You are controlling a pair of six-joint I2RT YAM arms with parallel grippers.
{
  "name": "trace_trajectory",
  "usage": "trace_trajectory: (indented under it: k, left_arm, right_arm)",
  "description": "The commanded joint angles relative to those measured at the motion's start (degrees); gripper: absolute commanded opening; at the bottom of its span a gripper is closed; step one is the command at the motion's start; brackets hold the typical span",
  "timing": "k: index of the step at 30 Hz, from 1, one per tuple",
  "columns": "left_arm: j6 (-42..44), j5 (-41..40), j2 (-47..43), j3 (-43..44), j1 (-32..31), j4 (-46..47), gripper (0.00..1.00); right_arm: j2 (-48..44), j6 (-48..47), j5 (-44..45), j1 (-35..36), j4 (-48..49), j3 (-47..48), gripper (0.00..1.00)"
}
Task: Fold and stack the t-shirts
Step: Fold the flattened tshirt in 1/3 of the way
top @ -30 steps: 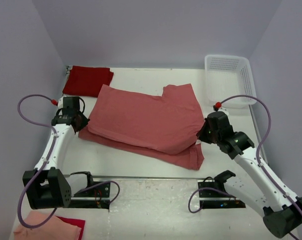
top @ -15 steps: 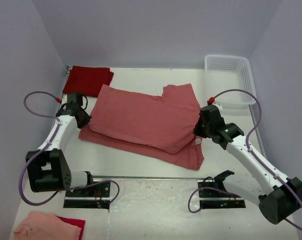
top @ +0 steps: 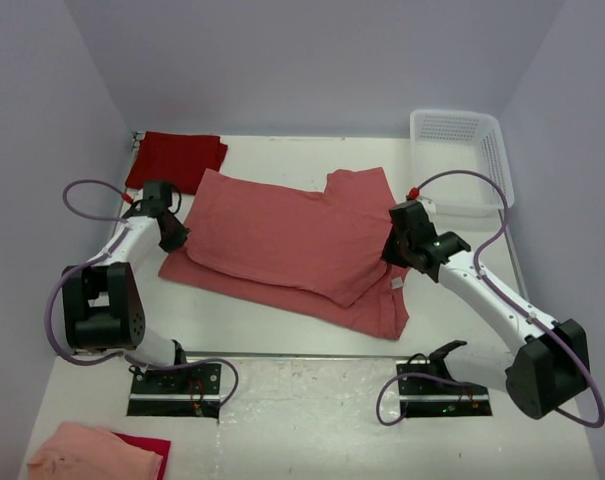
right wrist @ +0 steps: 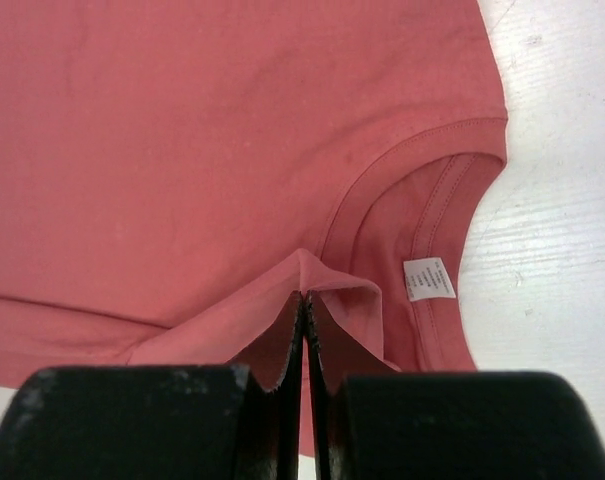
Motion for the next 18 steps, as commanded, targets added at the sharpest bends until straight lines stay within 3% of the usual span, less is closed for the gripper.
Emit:
trace_trajectory:
  k: [1,18]
  left_arm:
    - [-0.06,0.72,1.3,3.13,0.1,3.87,0.0]
    - [-0.14,2.48,9.82,8.58,0.01,4.14,0.0]
  right_arm:
    - [2.38,-1.35,2.4,-0.99,3.19,3.56,0.0]
    - [12.4,-3.29,0.3,-4.33,6.53,7.79,0.0]
